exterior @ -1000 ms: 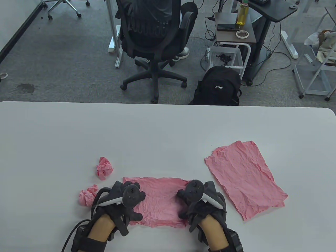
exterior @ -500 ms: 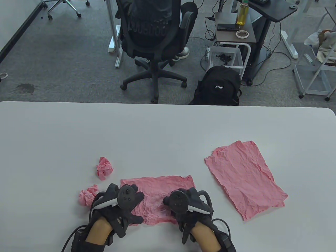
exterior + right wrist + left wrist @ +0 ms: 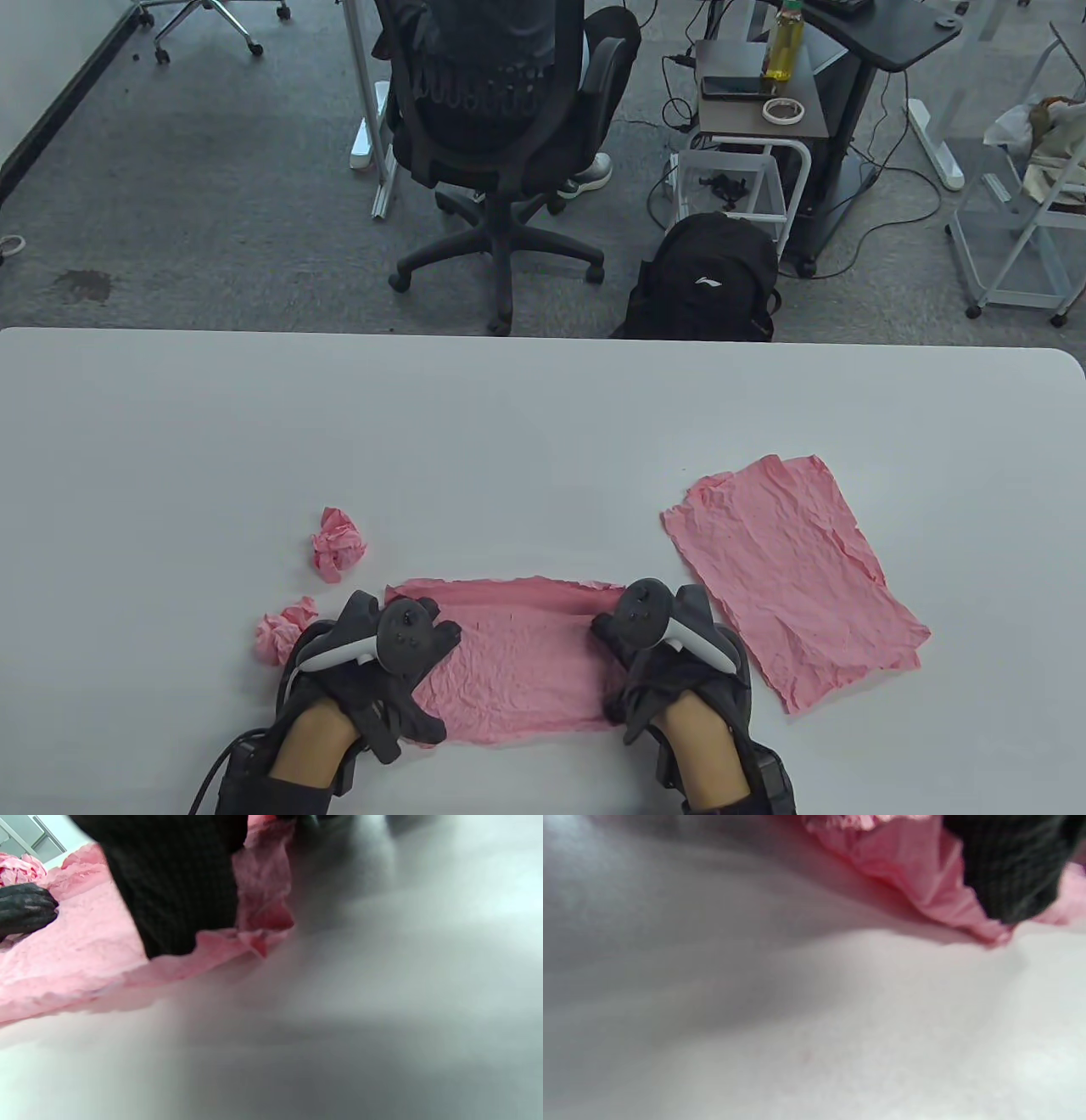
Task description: Flatten crumpled papers and stack
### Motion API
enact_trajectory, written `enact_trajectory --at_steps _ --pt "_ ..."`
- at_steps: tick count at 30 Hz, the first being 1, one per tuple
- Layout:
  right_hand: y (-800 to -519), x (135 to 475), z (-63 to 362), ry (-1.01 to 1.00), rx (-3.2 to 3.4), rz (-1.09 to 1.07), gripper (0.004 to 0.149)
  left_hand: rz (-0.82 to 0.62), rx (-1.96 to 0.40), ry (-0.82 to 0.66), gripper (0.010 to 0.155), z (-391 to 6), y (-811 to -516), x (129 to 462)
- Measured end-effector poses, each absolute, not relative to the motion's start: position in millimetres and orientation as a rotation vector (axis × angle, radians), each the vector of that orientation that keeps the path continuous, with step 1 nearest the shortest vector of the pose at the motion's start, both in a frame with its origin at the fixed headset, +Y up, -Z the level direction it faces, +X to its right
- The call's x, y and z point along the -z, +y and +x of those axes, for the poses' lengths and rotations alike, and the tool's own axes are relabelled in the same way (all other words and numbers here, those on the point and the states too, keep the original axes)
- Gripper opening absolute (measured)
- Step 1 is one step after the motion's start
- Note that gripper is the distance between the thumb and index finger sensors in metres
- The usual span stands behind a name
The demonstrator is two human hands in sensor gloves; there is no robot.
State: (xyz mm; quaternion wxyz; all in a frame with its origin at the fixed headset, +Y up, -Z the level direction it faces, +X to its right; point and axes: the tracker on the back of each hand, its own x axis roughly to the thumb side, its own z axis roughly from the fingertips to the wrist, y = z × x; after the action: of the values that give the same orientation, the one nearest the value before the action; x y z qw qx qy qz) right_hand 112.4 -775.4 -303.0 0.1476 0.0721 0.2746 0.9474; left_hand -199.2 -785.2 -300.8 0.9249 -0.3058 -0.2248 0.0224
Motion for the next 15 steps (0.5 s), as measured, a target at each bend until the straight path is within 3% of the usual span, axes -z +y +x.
enact_trajectory --at_steps 4,6,8,12,15 --pt "-752.4 295.5 93.4 0.538 -2.866 0.344 0.074 -0.611 -0.081 -0.46 0.086 -191.8 -786.4 301.6" --pt "-743.7 289.3 72.6 0.341 -2.815 0.553 0.063 -0.606 -0.062 -0.45 0.085 -187.4 -786.2 299.0" --pt "-746.2 282.8 48.4 0.271 -2.699 0.744 0.056 -0.599 -0.027 -0.448 0.09 -182.2 -785.4 297.3" --pt "-769.8 272.9 8.0 0.492 -2.676 0.937 0.058 -0.613 0.016 -0.437 0.105 -175.6 -786.5 294.0" --pt "-783.0 278.1 10.1 0.703 -2.755 0.806 0.057 -0.634 0.025 -0.423 0.109 -175.2 -788.0 294.3"
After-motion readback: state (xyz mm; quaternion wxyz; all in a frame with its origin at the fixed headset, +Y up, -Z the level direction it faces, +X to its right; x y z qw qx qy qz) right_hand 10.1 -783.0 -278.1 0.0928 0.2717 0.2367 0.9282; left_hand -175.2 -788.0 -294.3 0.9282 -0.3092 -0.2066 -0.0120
